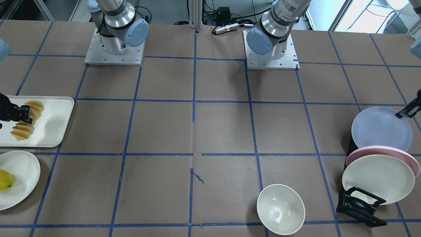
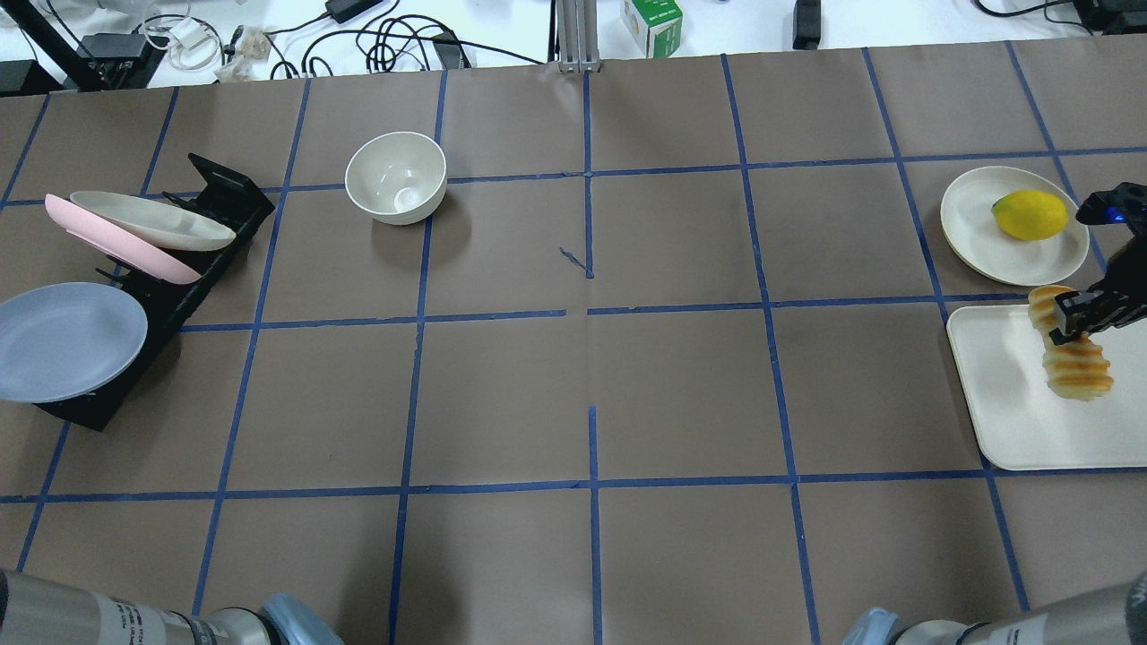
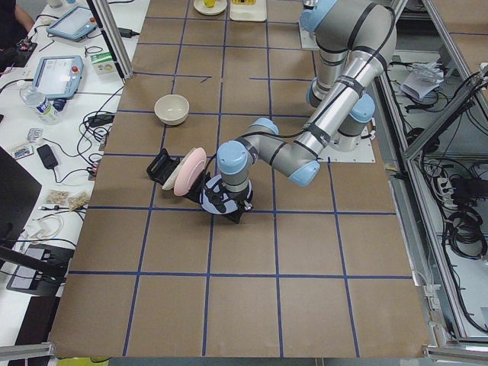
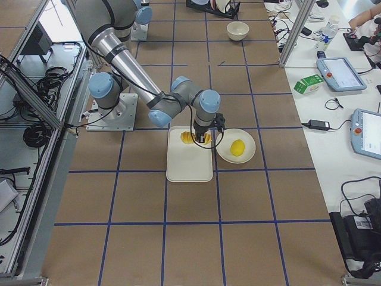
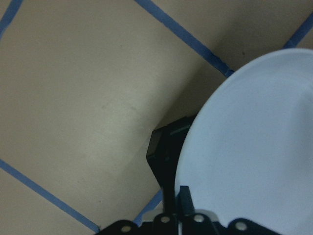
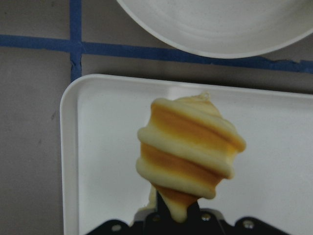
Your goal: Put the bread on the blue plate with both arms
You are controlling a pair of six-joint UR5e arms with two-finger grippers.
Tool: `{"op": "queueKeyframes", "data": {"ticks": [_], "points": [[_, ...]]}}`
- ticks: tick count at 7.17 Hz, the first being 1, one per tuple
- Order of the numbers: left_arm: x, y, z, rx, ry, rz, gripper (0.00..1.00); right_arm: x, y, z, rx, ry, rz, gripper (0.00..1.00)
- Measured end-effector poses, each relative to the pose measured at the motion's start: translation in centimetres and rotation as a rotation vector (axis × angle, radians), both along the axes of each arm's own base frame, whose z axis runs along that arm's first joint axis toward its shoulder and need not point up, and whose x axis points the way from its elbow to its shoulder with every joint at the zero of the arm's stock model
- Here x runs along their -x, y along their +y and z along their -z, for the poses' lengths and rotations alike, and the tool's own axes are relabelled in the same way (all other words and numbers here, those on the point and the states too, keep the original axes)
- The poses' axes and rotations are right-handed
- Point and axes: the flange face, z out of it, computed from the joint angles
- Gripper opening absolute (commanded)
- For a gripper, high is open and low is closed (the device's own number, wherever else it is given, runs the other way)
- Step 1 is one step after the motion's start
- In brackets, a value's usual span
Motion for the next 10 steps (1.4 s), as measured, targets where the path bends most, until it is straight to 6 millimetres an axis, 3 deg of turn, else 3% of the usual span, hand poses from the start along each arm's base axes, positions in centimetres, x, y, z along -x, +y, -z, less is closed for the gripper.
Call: {"op": "queueKeyframes", "data": {"ticks": [2, 3, 5, 6, 8, 10], "points": [[0.0, 1.1, -6.3, -0.039, -0.055, 0.029, 0.00, -0.4, -0.1, -0.9, 0.008, 0.005, -0.006, 0.00], [0.7, 2.0, -11.0, -0.058, -0.073, 0.044, 0.00, -0.4, -0.3, -1.4, 0.010, 0.006, -0.007, 0.00], [4.3, 3.0, -20.0, -0.067, -0.086, 0.081, 0.00, -1.1, -1.5, -2.9, 0.008, 0.005, -0.023, 0.00], [8.1, 1.8, -22.1, -0.062, -0.083, 0.125, 0.00, -2.0, -2.5, -4.0, 0.005, 0.007, -0.032, 0.00], [20.2, -3.1, -23.6, 0.000, -0.068, 0.244, 0.00, -3.7, -4.2, -6.1, 0.013, 0.018, -0.036, 0.00], [32.7, -7.0, -22.3, 0.090, 0.044, 0.310, 0.00, -6.1, -5.4, -7.4, 0.031, 0.033, -0.026, 0.00]]}}
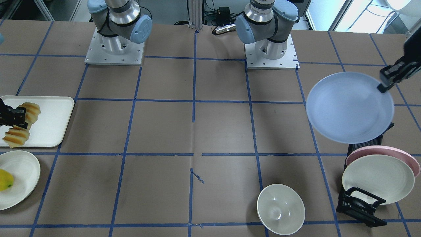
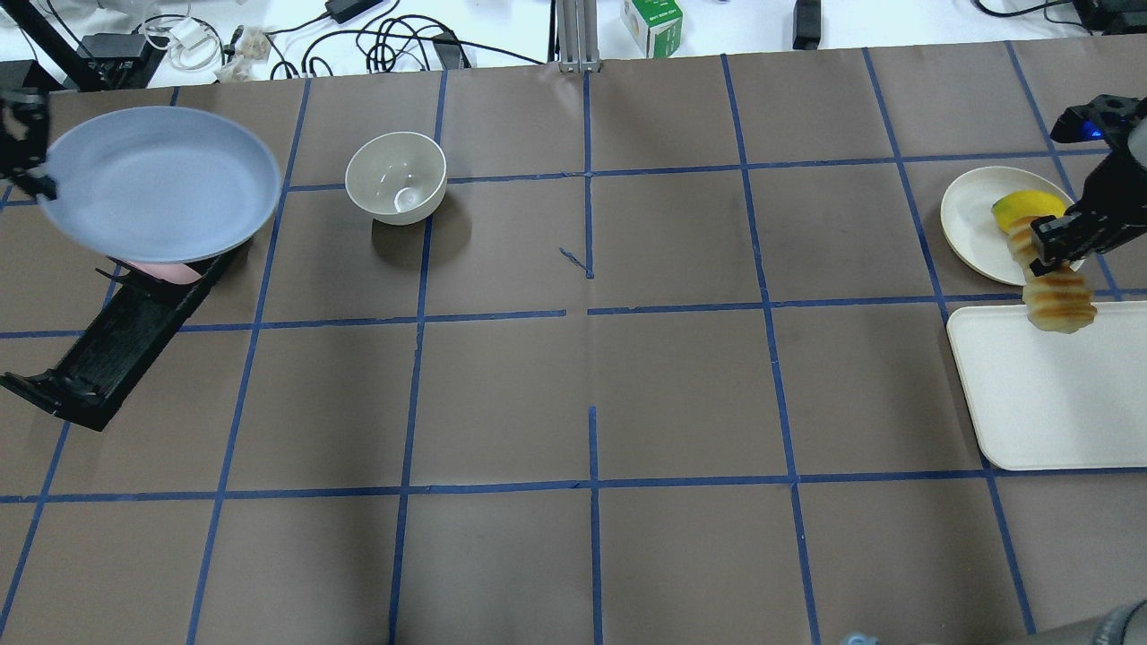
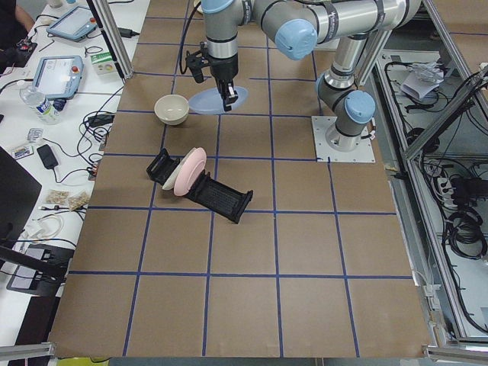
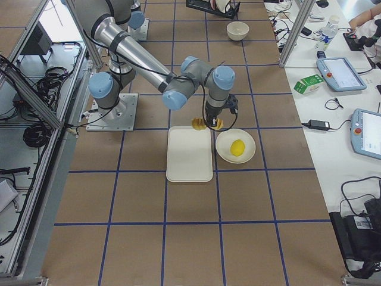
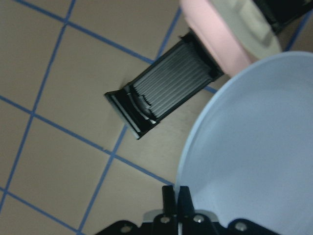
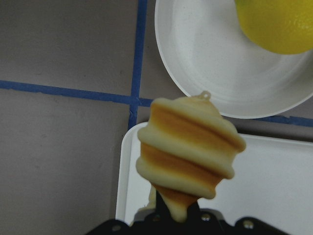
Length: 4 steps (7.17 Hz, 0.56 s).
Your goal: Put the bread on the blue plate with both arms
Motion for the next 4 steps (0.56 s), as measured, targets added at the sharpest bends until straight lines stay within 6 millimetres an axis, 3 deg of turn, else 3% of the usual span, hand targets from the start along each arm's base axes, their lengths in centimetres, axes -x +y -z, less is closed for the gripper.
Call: {"op": "queueKeyframes", "data": {"ticks": [1, 2, 4], "points": [[5.9, -1.3, 1.8, 0.048, 0.054, -0.050, 0.00, -1.1, -0.5, -0.6, 0.010, 0.003, 0.003, 0.00], [11.2, -2.2, 4.9, 0.112, 0.091, -0.108, 0.00, -2.2, -1.2, -1.5, 0.022, 0.011, 0.000, 0.00], [20.1, -1.8, 14.1, 0.211, 0.184, -0.165, 0.00, -3.9, -2.5, -3.4, 0.023, 0.012, 0.025, 0.00]]}}
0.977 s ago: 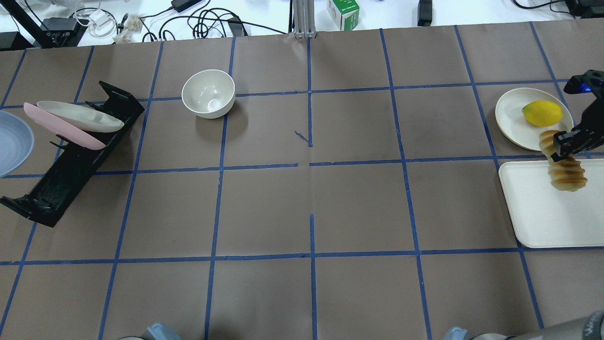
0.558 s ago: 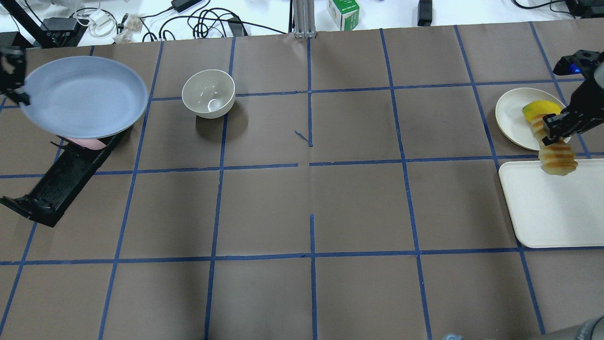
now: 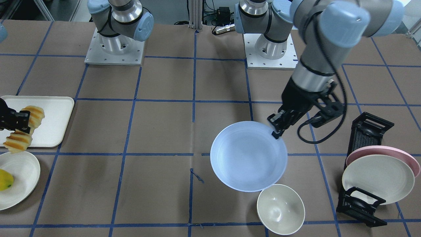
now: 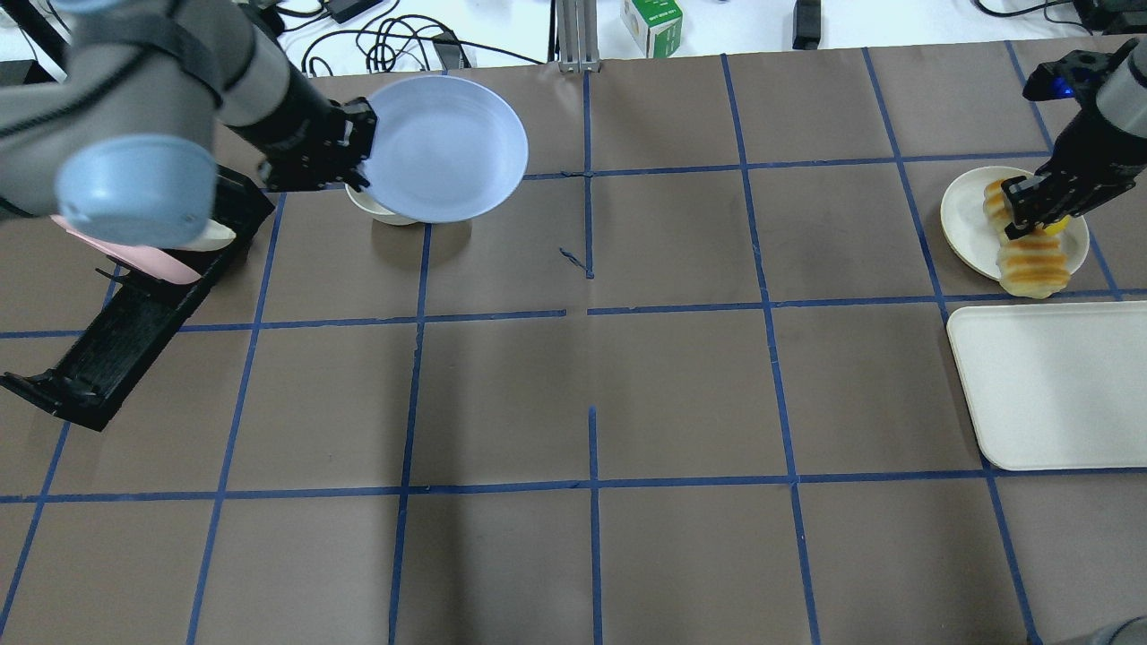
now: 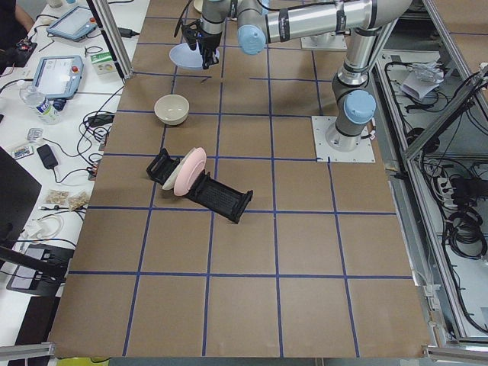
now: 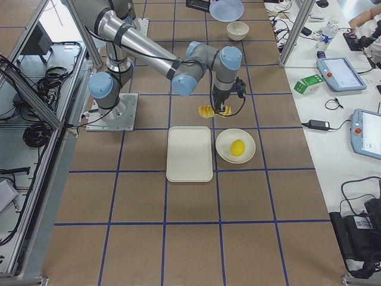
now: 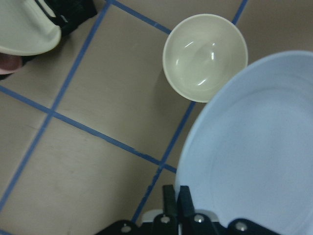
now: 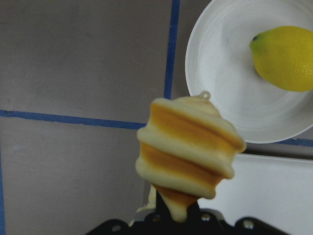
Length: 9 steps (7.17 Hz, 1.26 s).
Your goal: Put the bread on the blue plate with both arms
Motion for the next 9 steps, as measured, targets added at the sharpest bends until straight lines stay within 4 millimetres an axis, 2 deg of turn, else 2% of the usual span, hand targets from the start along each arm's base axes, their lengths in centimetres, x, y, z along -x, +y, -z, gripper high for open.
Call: {"op": "queueKeyframes", "data": {"ticks": [1, 2, 4, 5, 6, 7, 8, 9], "points": [[2.5, 0.6, 4.6, -0.023, 0.067, 0.039, 0.00, -0.9, -0.3, -0.4, -0.001, -0.008, 0.013, 0.00], [4.1, 0.9, 8.7, -0.071, 0.124, 0.097, 0.00, -2.6, -0.7, -0.8, 0.003, -0.013, 0.023, 0.00], [7.5, 1.7, 15.6, -0.154, 0.135, 0.194, 0.03, -6.7, -1.5, -0.8, 0.003, -0.020, 0.045, 0.00], [8.5, 1.9, 17.6, -0.169, 0.117, 0.228, 0.99, -8.1, -1.5, -0.5, -0.004, -0.040, 0.071, 0.00], [9.0, 2.1, 18.6, -0.174, 0.095, 0.254, 1.00, -9.8, -1.5, -0.1, -0.013, -0.070, 0.091, 0.00], [9.2, 2.2, 18.4, -0.159, 0.053, 0.270, 1.00, -12.5, -1.6, 0.1, -0.018, -0.087, 0.085, 0.00], [9.1, 1.8, 16.9, -0.124, 0.006, 0.291, 1.00, -16.1, -1.8, 0.3, -0.020, -0.092, 0.076, 0.00], [8.7, 1.1, 14.1, -0.108, -0.060, 0.328, 1.00, -19.7, -2.0, 0.8, -0.011, -0.101, 0.079, 0.00]]}}
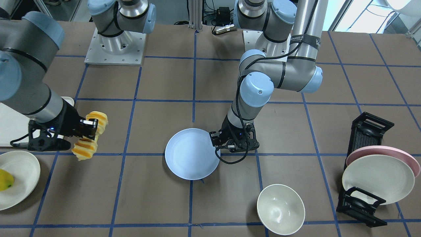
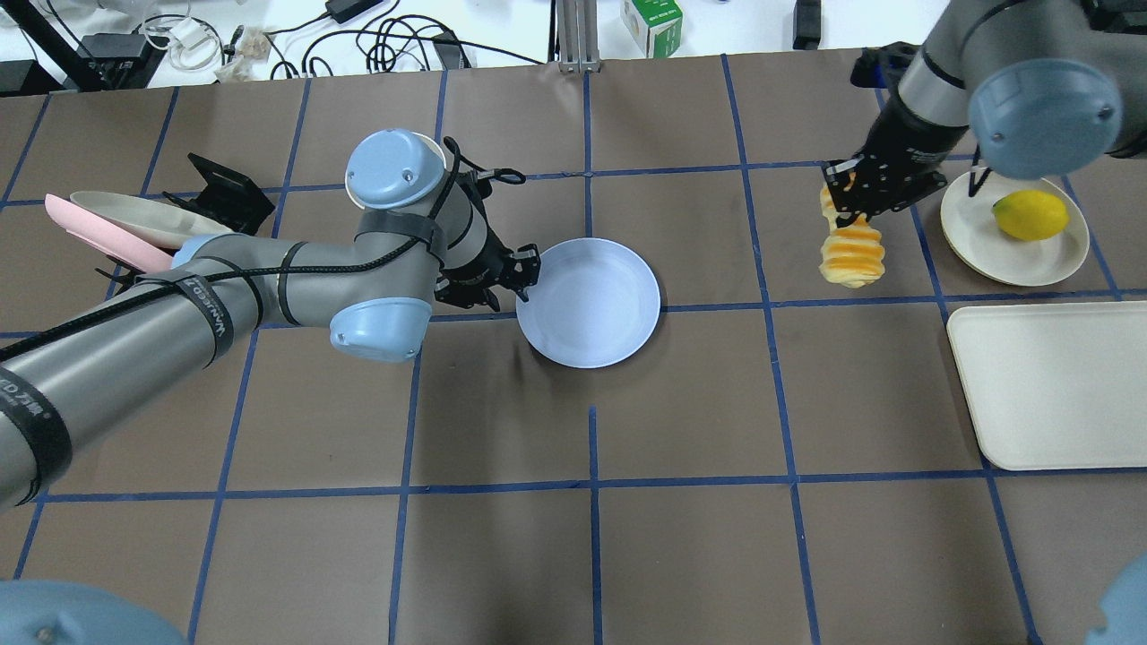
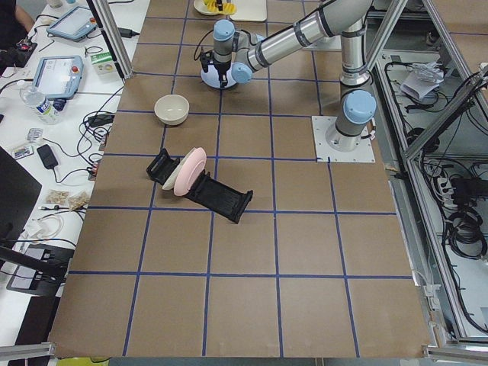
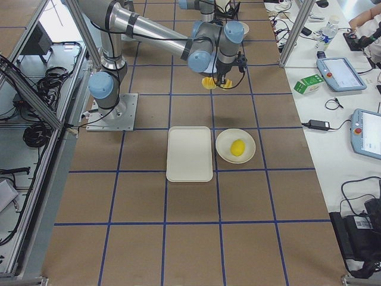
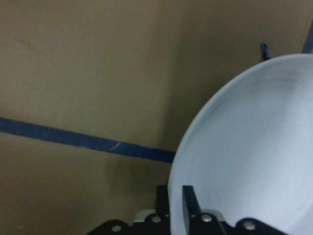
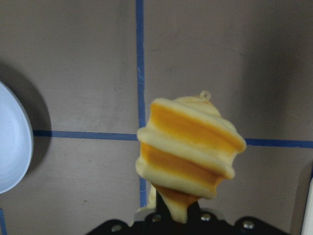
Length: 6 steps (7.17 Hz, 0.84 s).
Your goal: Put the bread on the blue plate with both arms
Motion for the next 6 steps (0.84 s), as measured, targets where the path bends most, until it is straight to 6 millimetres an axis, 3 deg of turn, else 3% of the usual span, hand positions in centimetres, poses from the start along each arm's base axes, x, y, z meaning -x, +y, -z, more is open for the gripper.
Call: {"op": "queueKeyframes", "data": {"ticks": [2, 3, 5, 6], "points": [[-1.2, -0.8, -8.0, -0.068, -0.117, 0.068, 1.00, -8.0, -0.9, 1.5, 0.068, -0.046, -0.002, 0.00], [-1.7, -0.7, -12.6, -0.104, -0.152, 0.096, 1.00, -13.2, -0.6, 2.9, 0.081, -0.053, -0.005, 0.00], [-2.7, 0.9, -21.5, -0.113, -0.186, 0.108, 1.00, -22.2, 1.3, 7.5, 0.053, -0.052, 0.050, 0.00], [-3.4, 1.6, -24.3, -0.113, -0.186, 0.101, 1.00, -25.3, 2.5, 9.5, 0.029, -0.050, 0.066, 0.00]]}}
